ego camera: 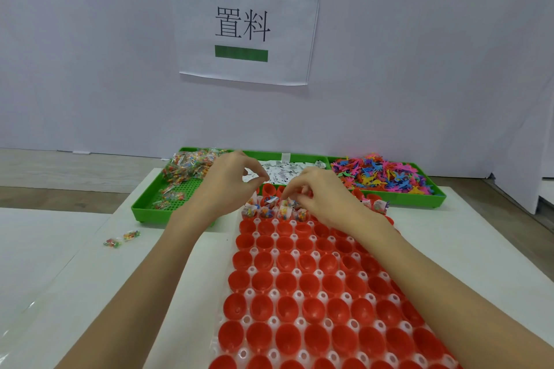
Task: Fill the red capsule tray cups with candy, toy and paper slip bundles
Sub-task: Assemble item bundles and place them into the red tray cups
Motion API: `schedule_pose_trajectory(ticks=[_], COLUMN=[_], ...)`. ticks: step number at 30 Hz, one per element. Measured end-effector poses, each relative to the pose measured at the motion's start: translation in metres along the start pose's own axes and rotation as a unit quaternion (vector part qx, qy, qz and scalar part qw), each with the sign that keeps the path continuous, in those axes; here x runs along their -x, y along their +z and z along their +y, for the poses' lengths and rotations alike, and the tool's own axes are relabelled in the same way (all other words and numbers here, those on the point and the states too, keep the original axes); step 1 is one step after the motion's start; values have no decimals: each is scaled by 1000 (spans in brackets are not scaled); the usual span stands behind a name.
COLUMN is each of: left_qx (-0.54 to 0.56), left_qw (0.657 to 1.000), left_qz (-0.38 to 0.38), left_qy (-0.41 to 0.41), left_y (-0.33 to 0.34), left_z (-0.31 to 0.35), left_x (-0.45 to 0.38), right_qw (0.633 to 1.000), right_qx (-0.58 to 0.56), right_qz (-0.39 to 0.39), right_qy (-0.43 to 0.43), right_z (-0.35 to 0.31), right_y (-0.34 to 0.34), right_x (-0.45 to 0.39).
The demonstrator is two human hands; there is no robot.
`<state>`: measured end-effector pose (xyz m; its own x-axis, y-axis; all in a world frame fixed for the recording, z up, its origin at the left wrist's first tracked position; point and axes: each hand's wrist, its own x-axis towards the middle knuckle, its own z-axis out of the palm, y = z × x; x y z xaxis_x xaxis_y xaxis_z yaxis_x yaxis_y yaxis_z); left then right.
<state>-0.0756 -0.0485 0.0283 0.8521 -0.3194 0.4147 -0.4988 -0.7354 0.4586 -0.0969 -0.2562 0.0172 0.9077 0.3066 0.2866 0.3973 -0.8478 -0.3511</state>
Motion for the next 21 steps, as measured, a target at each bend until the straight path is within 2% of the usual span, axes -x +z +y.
schedule_pose_trajectory(ticks=[6,21], left_qx=[23,40], left_qw=[1000,999], left_qz=[18,25], left_qy=[8,-1], left_y=[-7,-14], left_z=[2,2], left_x=[-3,-3], right_qw=[995,991], right_qx=[75,78], right_qz=[-48,-111], right_qy=[-34,16], right_z=[0,-9], right_y=[7,1], right_x=[-13,-43])
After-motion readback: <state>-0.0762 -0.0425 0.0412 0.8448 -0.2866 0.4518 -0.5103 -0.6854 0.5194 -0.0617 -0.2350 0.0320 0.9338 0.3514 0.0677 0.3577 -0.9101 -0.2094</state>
